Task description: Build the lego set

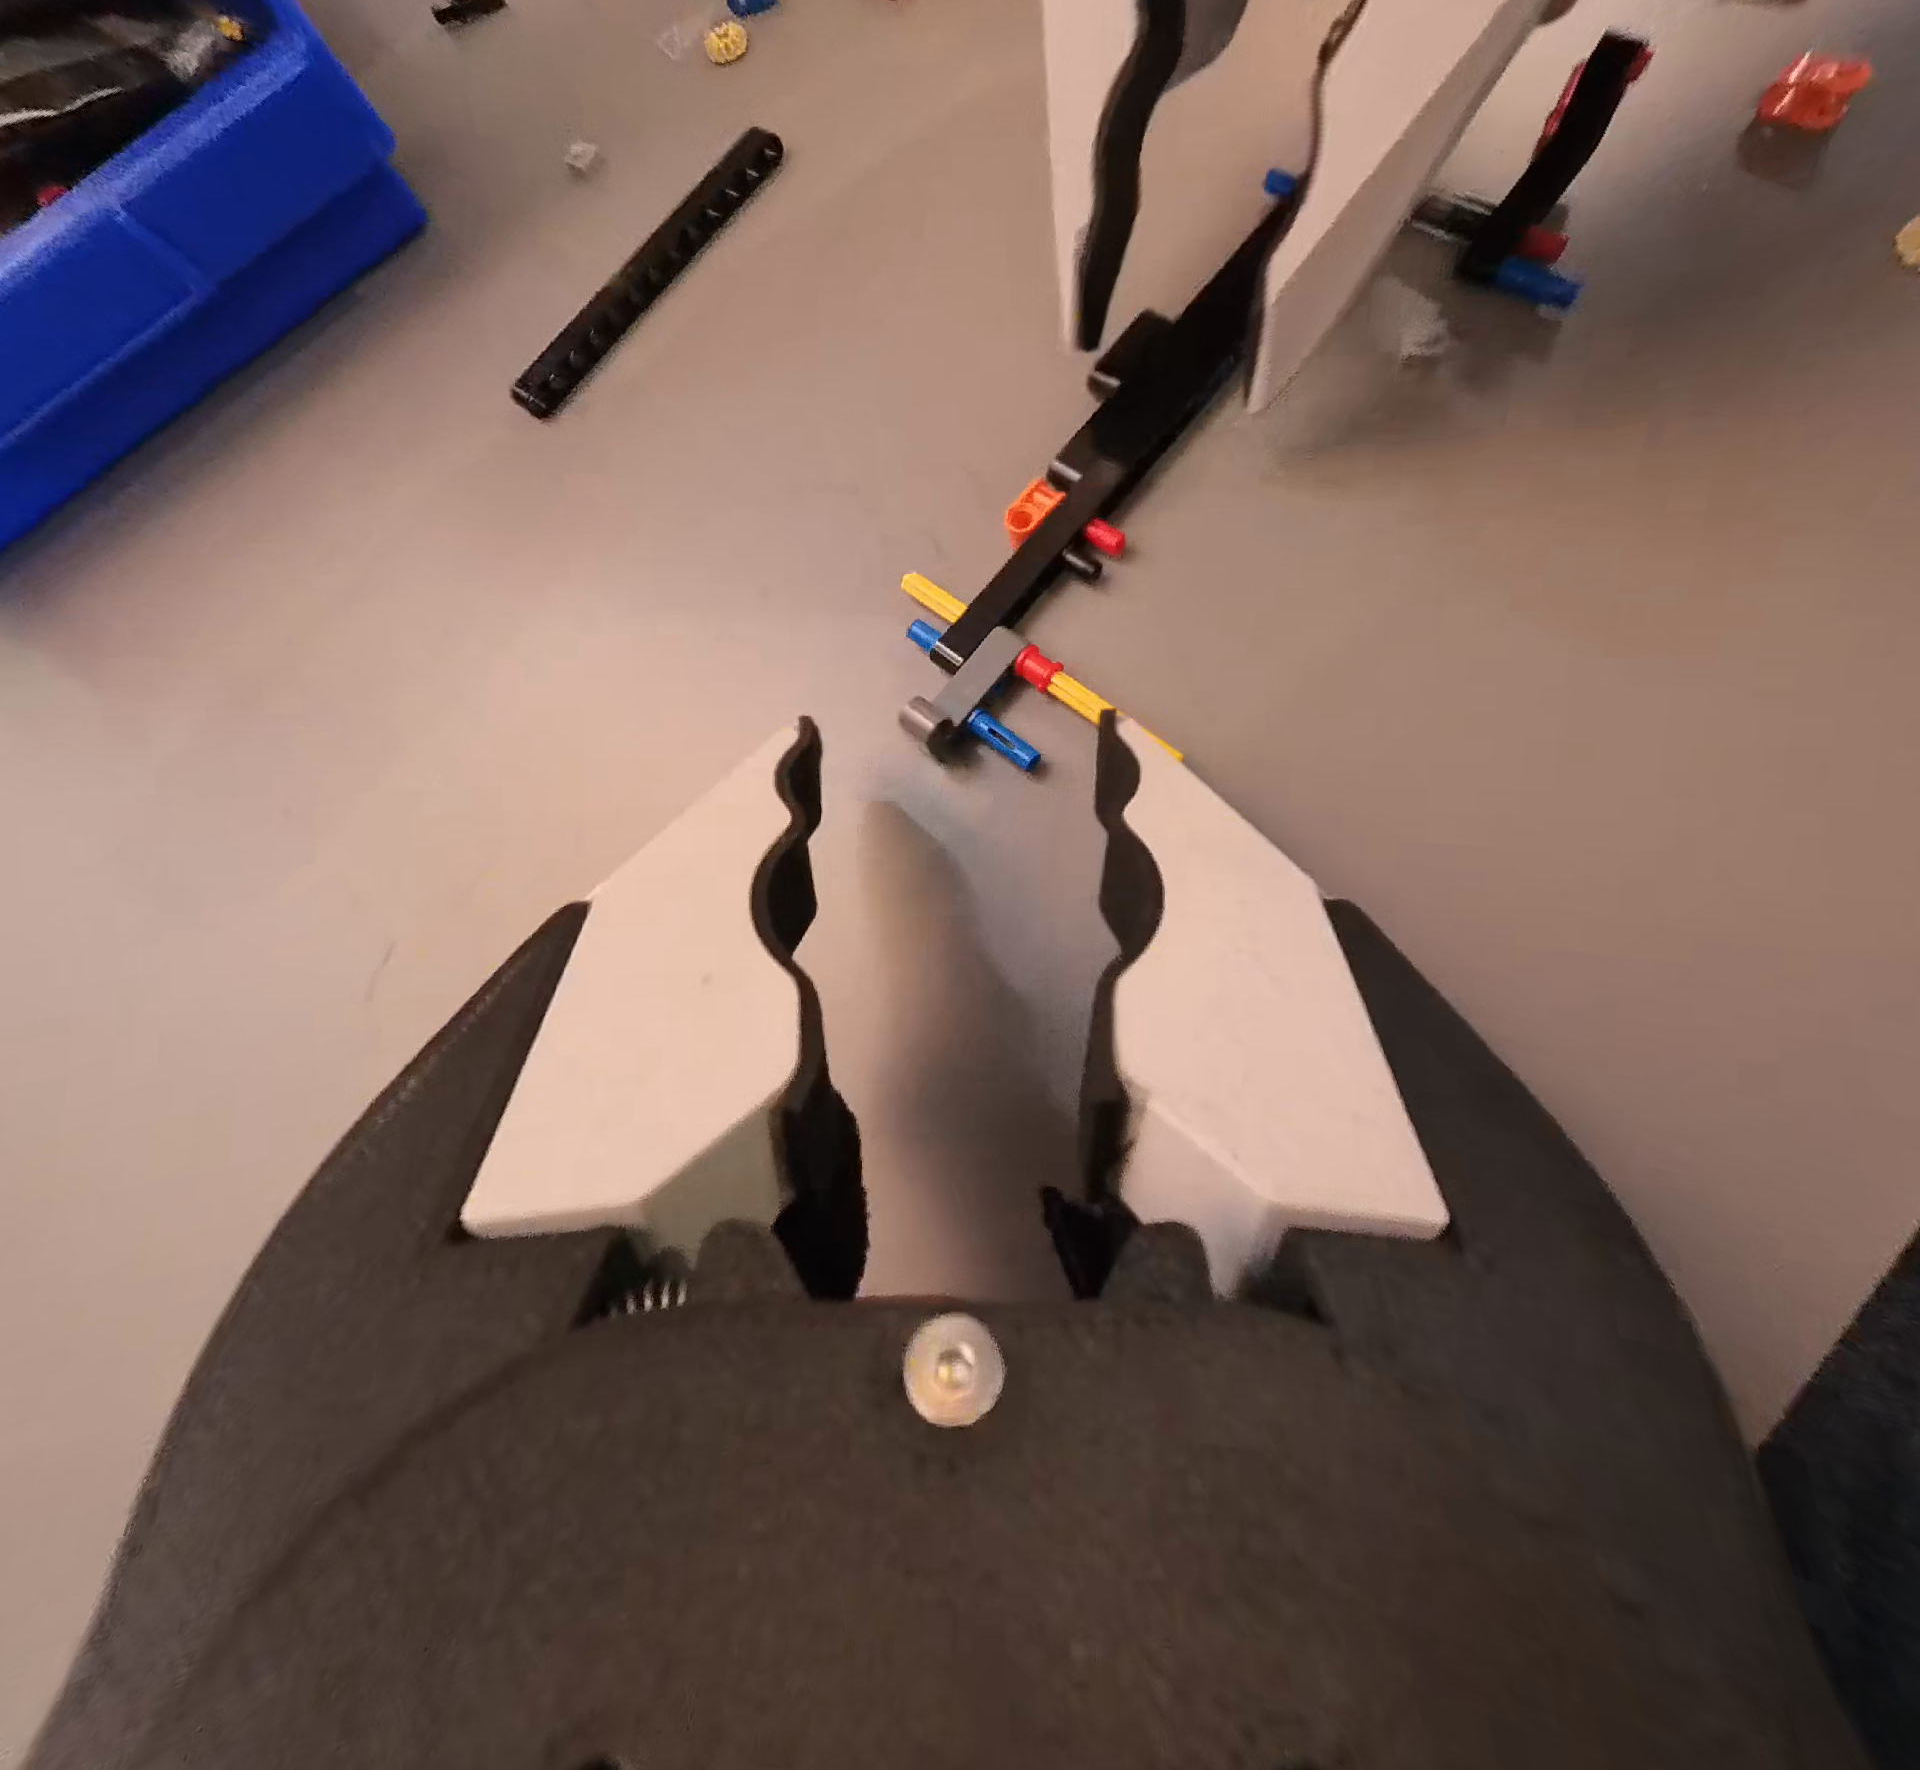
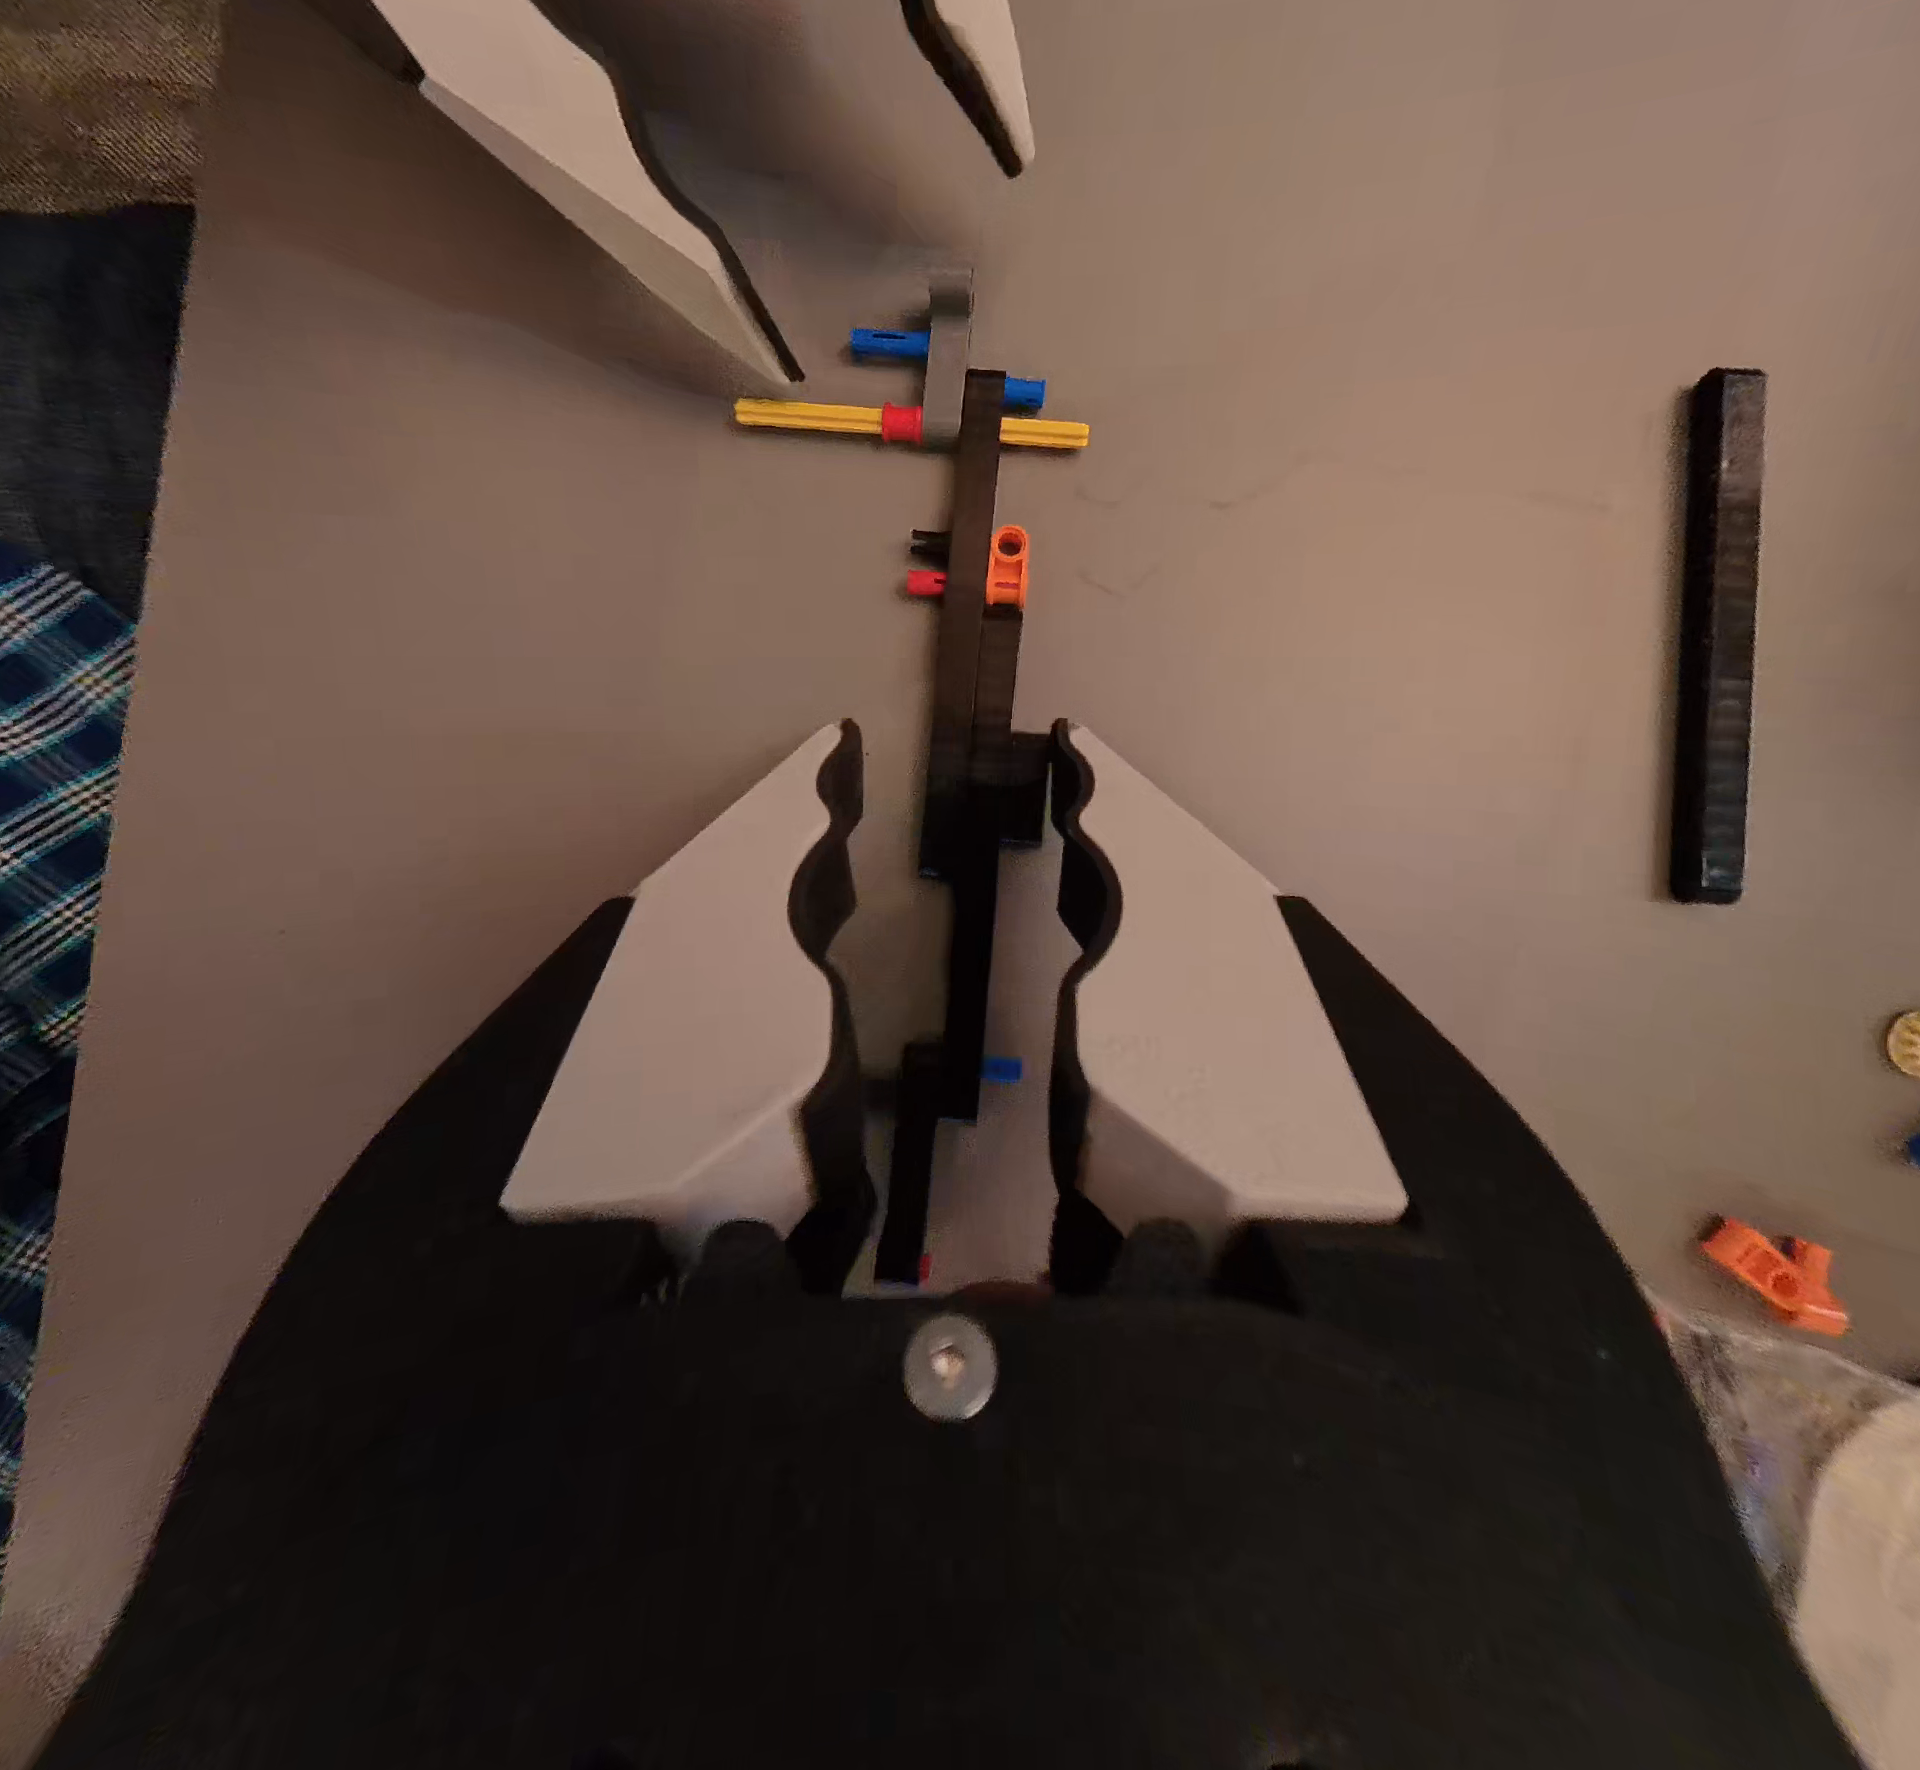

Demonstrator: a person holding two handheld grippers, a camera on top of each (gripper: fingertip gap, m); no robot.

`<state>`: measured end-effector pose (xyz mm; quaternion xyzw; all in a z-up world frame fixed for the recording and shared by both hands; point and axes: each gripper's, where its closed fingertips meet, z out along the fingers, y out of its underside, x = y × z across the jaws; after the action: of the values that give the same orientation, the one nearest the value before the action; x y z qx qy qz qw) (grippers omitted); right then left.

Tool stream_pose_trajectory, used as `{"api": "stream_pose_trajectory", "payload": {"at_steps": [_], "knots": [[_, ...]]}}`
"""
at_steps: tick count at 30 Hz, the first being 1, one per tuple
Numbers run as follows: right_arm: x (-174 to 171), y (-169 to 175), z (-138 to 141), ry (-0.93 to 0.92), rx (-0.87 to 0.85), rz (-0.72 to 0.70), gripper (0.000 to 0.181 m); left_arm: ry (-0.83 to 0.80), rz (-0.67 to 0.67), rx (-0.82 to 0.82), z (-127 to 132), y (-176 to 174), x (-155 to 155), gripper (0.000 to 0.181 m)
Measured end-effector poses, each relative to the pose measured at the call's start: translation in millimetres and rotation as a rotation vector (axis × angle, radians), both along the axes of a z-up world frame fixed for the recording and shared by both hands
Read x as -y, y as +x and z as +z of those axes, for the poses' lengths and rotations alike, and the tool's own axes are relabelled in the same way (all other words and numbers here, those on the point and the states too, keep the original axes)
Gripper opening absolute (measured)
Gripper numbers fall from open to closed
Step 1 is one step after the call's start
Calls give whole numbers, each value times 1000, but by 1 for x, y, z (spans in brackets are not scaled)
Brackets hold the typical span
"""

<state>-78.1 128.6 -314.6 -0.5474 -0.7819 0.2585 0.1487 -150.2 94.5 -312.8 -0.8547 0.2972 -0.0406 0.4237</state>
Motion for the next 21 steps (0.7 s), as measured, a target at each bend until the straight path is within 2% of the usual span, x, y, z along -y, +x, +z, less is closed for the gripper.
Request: {"api": "stream_pose_trajectory", "payload": {"at_steps": [6,10,11,13,15,18,21], "knots": [[-9,15,36,-19,-116,-61,36,42,52,164,39,8,-3,70],[-17,28,68,-41,-223,-131,35,40,106,215,59,15,-12,123],[-19,33,74,-35,-245,-150,35,40,114,210,62,17,-14,126],[-21,44,84,-34,-274,-187,38,44,127,199,66,19,-18,125],[-22,57,91,-37,-287,-225,39,25,131,157,63,21,-20,116],[-22,78,91,-44,-281,-281,38,-21,116,114,48,23,-21,105],[-15,95,89,-63,-296,-320,37,-107,107,79,22,19,-21,96]]}}
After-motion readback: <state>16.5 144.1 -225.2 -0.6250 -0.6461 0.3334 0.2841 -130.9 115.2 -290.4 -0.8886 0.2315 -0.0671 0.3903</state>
